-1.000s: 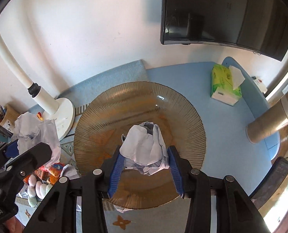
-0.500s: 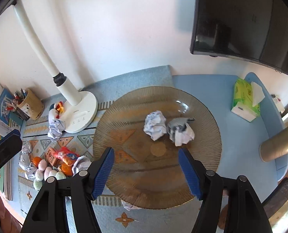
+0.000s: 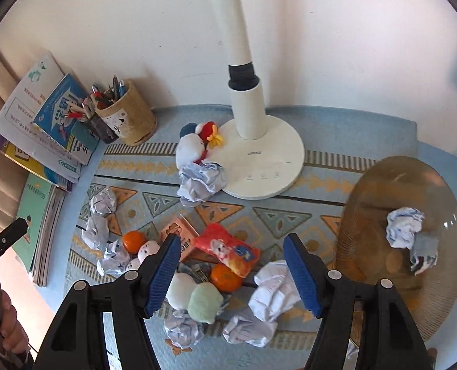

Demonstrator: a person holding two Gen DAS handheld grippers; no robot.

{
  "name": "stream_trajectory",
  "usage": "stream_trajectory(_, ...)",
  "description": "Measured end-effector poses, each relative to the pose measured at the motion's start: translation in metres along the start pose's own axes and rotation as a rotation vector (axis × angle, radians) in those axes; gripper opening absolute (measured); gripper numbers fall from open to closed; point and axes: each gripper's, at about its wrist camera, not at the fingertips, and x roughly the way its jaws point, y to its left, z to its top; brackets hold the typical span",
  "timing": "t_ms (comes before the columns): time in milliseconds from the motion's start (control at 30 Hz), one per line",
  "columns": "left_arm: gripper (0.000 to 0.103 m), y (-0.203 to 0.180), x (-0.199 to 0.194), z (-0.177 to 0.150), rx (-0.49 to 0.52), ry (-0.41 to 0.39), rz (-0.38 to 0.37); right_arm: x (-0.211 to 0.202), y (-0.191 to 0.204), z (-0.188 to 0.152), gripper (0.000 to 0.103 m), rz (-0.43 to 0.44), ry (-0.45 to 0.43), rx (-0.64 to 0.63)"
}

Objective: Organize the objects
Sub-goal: 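Grasp a paper ball with the left tool while the right tool grasps another, then carry both paper balls to the glass plate and release them there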

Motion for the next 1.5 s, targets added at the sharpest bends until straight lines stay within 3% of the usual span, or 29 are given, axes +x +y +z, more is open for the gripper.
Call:
stream_trajectory(100, 0.093, 0.045, 0.027, 0.008, -0.047, 0.078, 0.013, 0.030, 0.024, 0.016, 0.067, 0.010, 0.042, -0.010)
stream_trajectory(167, 0.093, 0.065, 0.052, 0.010, -0.071, 0.155, -0.019, 0.051, 0.038, 0.019, 0.067, 0.031, 0.093, -0.008)
stream_trajectory(267, 0.093, 0.083, 0.084, 0.005, -0.114, 0.236, -0.083, 0.075, 0.051, 0.017, 0.067, 0.040, 0.142, 0.000)
stream_trajectory(367, 0.093, 0.090, 0.111, 0.010, -0.149, 0.263, -0.125, 0.097, 0.044, 0.019, 0.067, 0.010, 0.171, 0.078)
stream_trajectory(500, 0.093, 0.076, 0.148, 0.025, -0.068, 0.307, -0.101, 0.122, 0.032, 0.030, 0.067, -0.020, 0.195, 0.155)
stream_trajectory(567, 0.093, 0.064, 0.168, 0.028, 0.009, 0.349, -0.049, 0.128, 0.034, 0.039, 0.067, -0.039, 0.182, 0.148)
stream_trajectory(667, 0.084, 0.053, 0.189, 0.030, 0.068, 0.395, -0.016, 0.138, 0.040, 0.052, 0.067, -0.041, 0.178, 0.140)
stream_trajectory(767, 0.071, 0.046, 0.194, 0.031, 0.085, 0.398, -0.042, 0.150, 0.045, 0.060, 0.067, -0.077, 0.191, 0.127)
stream_trajectory(800, 0.062, 0.044, 0.196, 0.030, 0.096, 0.396, -0.040, 0.153, 0.046, 0.061, 0.067, -0.078, 0.193, 0.125)
stream_trajectory(833, 0.046, 0.042, 0.197, 0.029, 0.111, 0.400, -0.040, 0.156, 0.047, 0.061, 0.067, -0.075, 0.192, 0.122)
stream_trajectory(933, 0.046, 0.042, 0.196, 0.027, 0.120, 0.391, -0.056, 0.161, 0.052, 0.060, 0.048, -0.086, 0.194, 0.081)
stream_trajectory(1000, 0.046, 0.042, 0.190, 0.027, 0.116, 0.362, -0.065, 0.154, 0.054, 0.058, 0.043, -0.066, 0.164, 0.067)
stream_trajectory(1167, 0.045, 0.035, 0.158, 0.035, 0.105, 0.275, -0.116, 0.116, 0.045, 0.052, 0.042, 0.007, 0.093, 0.082)
stream_trajectory(1500, 0.045, -0.024, 0.110, 0.036, 0.180, 0.197, -0.209, 0.048, 0.026, 0.013, 0.042, -0.002, 0.042, 0.131)
